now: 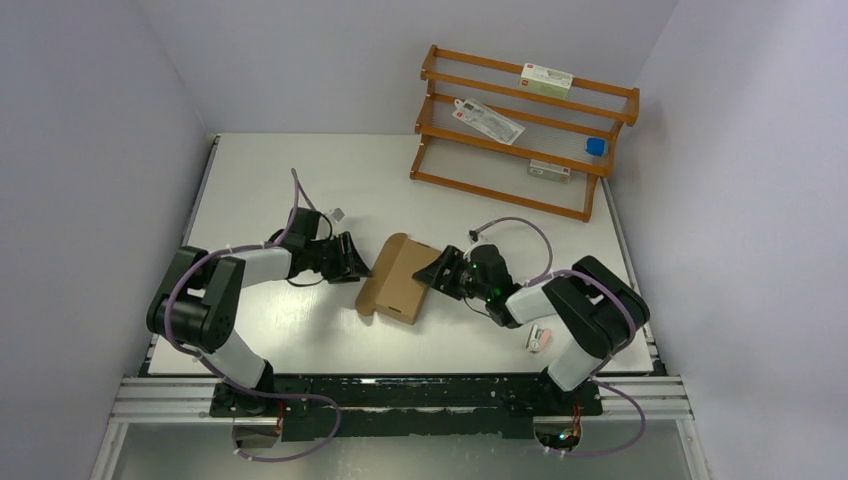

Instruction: Fold the paper box

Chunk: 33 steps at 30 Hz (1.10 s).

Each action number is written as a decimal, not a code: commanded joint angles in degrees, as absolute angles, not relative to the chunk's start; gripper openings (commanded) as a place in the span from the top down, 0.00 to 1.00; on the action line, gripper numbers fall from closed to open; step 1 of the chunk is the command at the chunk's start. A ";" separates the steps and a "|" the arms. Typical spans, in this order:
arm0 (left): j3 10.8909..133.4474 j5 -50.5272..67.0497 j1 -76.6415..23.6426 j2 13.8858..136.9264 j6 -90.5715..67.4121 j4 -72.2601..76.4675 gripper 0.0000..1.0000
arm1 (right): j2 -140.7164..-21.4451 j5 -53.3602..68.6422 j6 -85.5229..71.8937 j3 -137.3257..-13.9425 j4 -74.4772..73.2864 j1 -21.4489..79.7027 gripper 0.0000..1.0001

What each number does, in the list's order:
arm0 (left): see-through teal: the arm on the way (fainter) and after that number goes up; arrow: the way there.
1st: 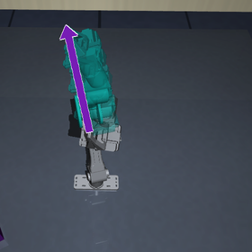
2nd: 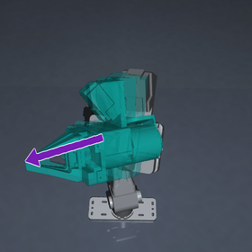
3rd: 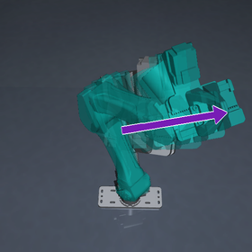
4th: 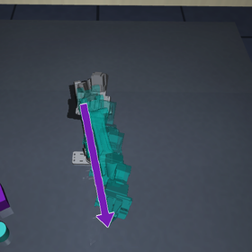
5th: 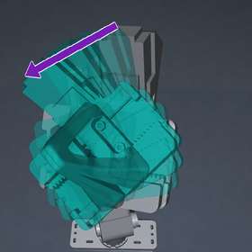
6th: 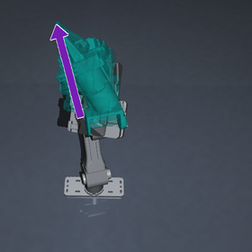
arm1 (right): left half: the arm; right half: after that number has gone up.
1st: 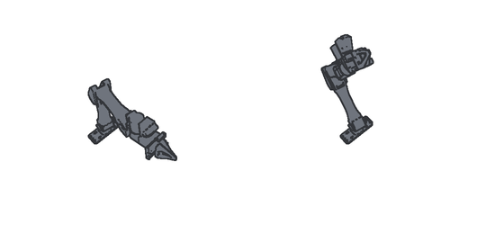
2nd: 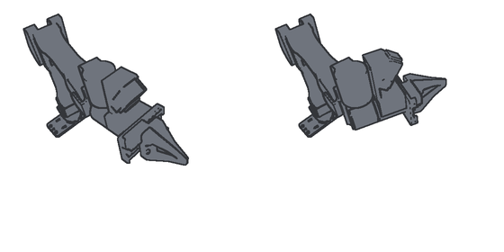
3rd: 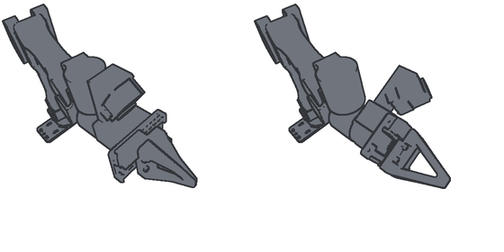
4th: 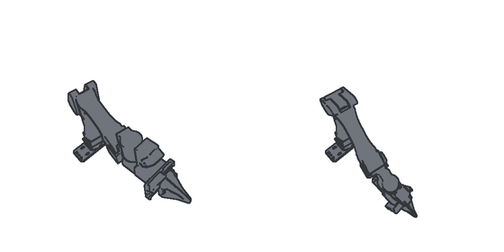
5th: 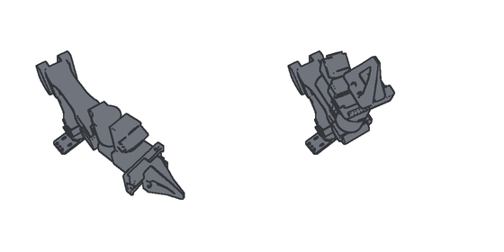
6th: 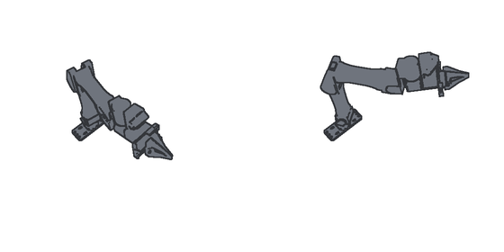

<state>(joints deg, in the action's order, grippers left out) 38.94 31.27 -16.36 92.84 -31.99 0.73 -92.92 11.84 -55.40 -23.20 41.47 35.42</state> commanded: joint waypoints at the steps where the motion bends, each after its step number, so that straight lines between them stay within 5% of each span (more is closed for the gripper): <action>1: 39.56 32.53 -16.98 94.28 -32.06 2.15 0.50 | -98.03 15.66 -56.59 -19.38 46.24 33.06 0.37; 9: 39.72 33.85 -17.01 94.99 -32.60 2.94 0.49 | -103.20 20.98 -56.39 -16.00 55.69 29.31 0.51; 16: 40.00 36.80 -18.02 94.58 -34.01 4.64 0.51 | -110.87 23.70 -57.70 -15.40 63.49 28.91 0.53; 24: 43.09 33.72 -21.52 90.55 -32.65 -0.66 0.75 | -109.88 24.30 -56.36 -16.97 61.77 28.94 0.53; 33: 51.63 25.74 -26.33 86.54 -28.42 -12.92 0.85 | -109.28 22.39 -58.29 -19.31 61.08 30.26 0.53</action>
